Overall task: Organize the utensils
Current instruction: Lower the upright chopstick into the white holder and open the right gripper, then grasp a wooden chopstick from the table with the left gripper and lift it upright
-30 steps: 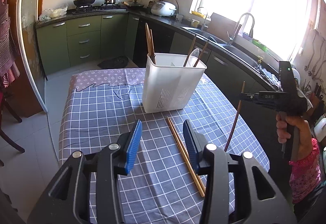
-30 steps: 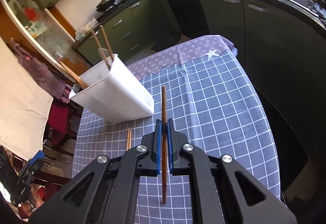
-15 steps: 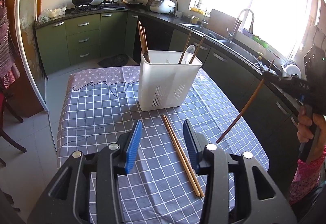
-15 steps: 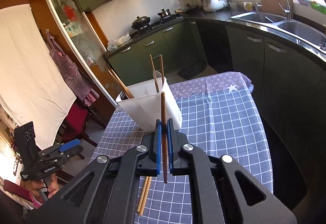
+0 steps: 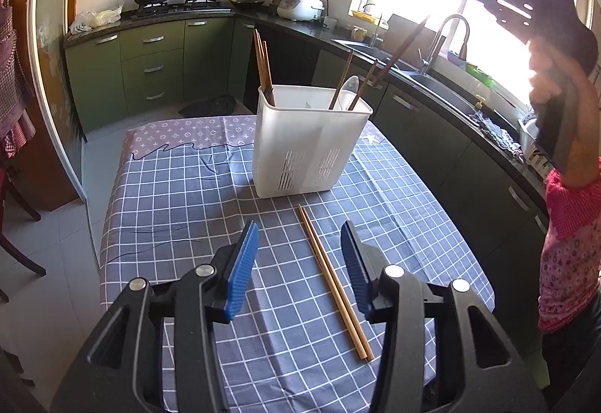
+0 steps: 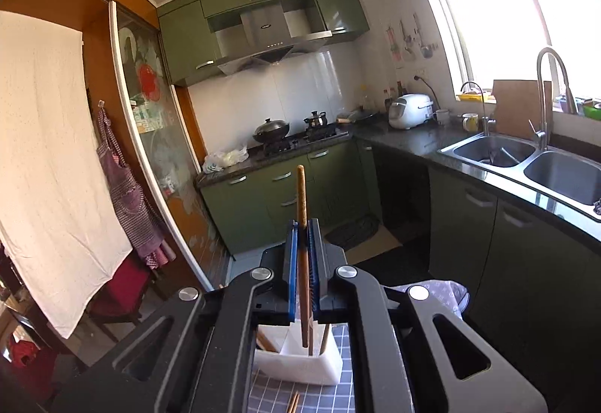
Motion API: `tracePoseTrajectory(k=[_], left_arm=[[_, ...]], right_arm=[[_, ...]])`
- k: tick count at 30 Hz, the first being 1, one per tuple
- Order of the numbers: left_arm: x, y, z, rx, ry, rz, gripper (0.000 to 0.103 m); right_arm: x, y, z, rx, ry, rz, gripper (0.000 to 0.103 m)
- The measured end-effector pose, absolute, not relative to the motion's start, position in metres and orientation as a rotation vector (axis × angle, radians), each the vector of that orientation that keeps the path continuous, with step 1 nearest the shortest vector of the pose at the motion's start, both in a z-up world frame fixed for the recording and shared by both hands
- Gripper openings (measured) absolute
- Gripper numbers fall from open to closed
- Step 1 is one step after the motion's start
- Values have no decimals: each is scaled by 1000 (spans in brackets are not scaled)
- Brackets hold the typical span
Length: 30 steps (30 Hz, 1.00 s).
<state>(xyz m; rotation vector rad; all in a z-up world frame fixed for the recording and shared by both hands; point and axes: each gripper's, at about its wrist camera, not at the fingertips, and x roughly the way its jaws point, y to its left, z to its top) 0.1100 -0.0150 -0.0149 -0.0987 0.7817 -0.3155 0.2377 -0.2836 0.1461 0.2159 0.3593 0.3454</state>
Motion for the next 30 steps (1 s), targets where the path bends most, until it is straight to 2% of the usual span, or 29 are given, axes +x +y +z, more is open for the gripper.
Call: tracePoseTrajectory(k=[7,13,14,17,21,30], left_arm=[[112,-5,-24,-110,809,-293,44],[117,-8,-28,-109,828,-285,44],[117,-11,-29,-105,830,-287,44],[119,-21,-32,-88,846,-295,45],[128,-36,-42,-75,890,-279,45],[183,-74,-108,-43,1094,-234,45]], right_arm=[[296,-256,83,192,517,340,6],[306,-248,51,172,580,368,10],[302,-249,51,176,572,377,16],[277,-265,55,194,527,408,19],[227,-287,40,204,525,424,33],[162,-316,-98,241,724,273,35]])
